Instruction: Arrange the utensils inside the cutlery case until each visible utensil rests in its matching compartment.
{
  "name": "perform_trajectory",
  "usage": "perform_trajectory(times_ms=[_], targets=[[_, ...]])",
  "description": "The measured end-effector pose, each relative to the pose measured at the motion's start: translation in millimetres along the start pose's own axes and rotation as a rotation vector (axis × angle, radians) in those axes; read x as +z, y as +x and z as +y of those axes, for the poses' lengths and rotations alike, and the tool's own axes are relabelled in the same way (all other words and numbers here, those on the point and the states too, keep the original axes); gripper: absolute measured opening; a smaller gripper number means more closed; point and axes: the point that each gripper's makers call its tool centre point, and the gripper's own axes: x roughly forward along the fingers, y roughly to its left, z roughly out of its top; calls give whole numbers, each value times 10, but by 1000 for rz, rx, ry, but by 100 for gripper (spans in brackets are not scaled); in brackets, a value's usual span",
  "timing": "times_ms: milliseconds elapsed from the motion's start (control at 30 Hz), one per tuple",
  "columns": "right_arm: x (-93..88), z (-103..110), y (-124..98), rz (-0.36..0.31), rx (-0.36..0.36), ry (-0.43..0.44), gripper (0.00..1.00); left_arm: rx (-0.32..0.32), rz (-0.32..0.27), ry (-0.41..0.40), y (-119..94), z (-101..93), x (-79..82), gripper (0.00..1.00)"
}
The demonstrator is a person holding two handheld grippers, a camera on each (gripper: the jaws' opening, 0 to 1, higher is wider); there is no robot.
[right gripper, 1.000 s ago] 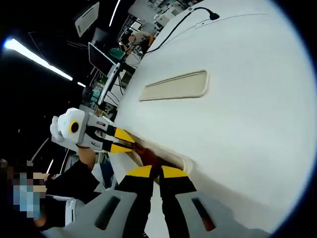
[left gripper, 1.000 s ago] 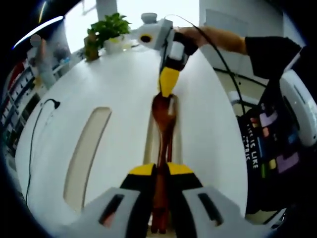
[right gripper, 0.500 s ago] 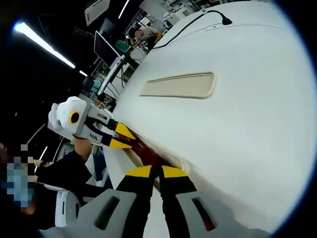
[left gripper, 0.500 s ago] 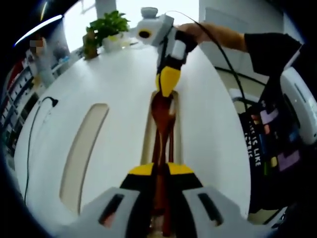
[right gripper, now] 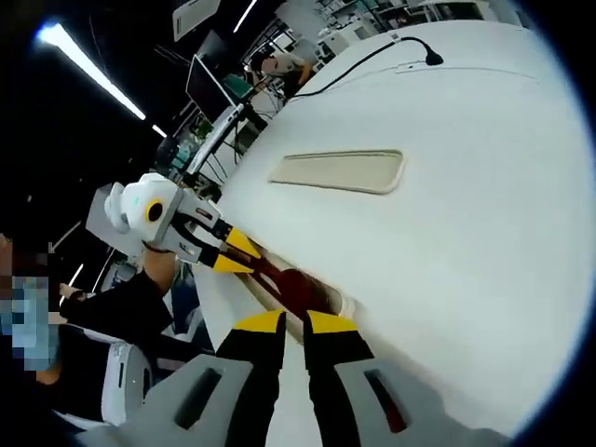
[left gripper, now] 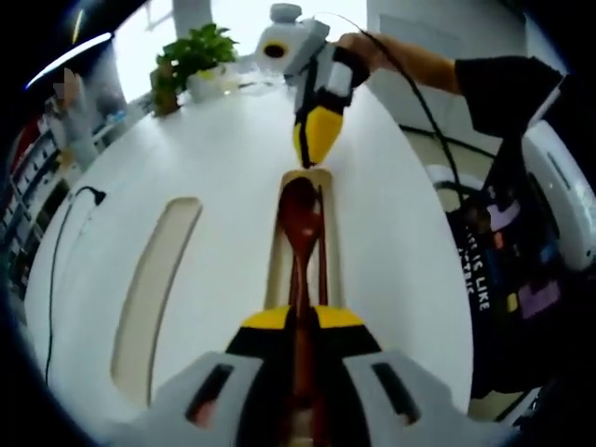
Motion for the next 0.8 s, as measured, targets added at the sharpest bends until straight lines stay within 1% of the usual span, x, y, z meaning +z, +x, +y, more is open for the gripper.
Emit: perform_trajectory(times_ms=[67,133,167,200,233,267,333,400,467,567,600,667,800], targets=[[55,28,-1,-28,12,-4,5,-6,-11,-11,-2,2,2,9],[115,96,2,-59,51,14,5,-6,-22,-7,-17,-7,14,9],[120,108,1,-60,59,16,5,-3,-31,-10,-30,-6,29,9],[121,121,7,-59,64,2,5,20,-58,-30,-48,23,71,9],[122,116,10,-55,62,-47,6,31,-71,-28,-75,34,88,9],[135,111,7,-58,57,-43,6,35,-80,-22,-108,32,96,9],[166,119,-11,-65,70,-38,6,49,-98,-31,-172,48,112,9],[199,137,-29,-75,75,-45,6,74,-117,-33,-221,80,130,9],[240,131,-44,-85,69,-57,6,114,-142,-42,-290,139,147,9],[305,121,-54,-96,68,-65,6,164,-179,-81,-377,248,164,9],[327,120,-49,-101,69,-66,6,185,-176,-110,-403,296,140,9],[357,117,-35,-103,69,-74,6,216,-179,-112,-443,365,122,9],[357,109,20,-98,72,-90,6,279,-199,-156,-501,508,68,9]])
